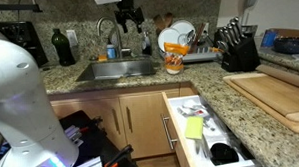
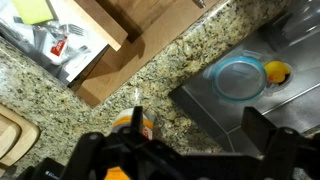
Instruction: Open the faucet
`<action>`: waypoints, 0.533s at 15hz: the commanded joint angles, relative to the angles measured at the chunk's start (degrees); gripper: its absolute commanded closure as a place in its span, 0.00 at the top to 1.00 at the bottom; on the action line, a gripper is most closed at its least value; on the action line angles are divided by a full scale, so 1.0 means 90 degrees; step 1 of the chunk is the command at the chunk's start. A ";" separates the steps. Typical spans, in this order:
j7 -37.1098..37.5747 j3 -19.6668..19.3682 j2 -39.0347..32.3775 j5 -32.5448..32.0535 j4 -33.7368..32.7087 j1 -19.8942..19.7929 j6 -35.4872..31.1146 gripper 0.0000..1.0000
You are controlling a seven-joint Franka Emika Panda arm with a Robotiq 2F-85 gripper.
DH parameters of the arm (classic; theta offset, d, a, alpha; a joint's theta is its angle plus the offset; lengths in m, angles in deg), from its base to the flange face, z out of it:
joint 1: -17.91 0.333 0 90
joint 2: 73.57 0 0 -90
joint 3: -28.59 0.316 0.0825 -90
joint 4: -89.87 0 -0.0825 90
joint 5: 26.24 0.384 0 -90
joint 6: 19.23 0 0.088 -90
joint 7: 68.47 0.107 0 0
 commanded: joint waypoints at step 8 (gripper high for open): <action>-0.1626 -0.0498 -0.1647 0.0601 -0.0952 0.0347 0.0041 1.00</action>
